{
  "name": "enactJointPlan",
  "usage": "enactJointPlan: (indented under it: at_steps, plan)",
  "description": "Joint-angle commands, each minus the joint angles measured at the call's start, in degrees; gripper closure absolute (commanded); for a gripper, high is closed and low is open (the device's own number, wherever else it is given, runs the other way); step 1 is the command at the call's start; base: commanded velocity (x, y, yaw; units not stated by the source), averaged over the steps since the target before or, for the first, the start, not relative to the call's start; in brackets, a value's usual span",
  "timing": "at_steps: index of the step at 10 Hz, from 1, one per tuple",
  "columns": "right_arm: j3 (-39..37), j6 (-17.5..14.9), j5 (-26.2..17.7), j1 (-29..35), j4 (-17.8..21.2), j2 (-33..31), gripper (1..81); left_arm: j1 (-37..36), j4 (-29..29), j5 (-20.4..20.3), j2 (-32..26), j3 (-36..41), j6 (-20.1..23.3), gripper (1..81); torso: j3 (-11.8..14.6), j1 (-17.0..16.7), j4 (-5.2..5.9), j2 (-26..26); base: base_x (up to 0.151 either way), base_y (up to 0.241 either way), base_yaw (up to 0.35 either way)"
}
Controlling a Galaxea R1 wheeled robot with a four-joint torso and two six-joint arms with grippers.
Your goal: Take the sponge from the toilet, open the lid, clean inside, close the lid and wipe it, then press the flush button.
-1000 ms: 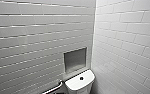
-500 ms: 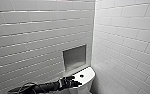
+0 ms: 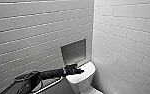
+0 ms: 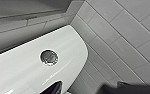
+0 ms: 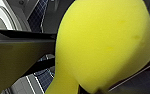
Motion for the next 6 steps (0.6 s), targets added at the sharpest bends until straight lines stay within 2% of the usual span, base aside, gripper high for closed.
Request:
enactJointPlan:
  at_steps: [1, 6]
  plan:
    - [1.06, -0.08, -3.17, 0.5, -0.25, -0.22, 81.1, -9.67, -0.58, 1.88, 2.58, -3.48, -0.2, 1.0, -4.17, 0.0, 0.0, 0.0, 0.0, 0.0, 0.0]
    - [0.8, 0.01, -3.17, 0.5, -0.25, -0.22, 81.1, -12.39, -0.67, 1.88, 7.85, -10.78, -0.2, 1.0, -12.81, 0.05, 0.0, 0.09, 0.0, 0.0, 0.0]
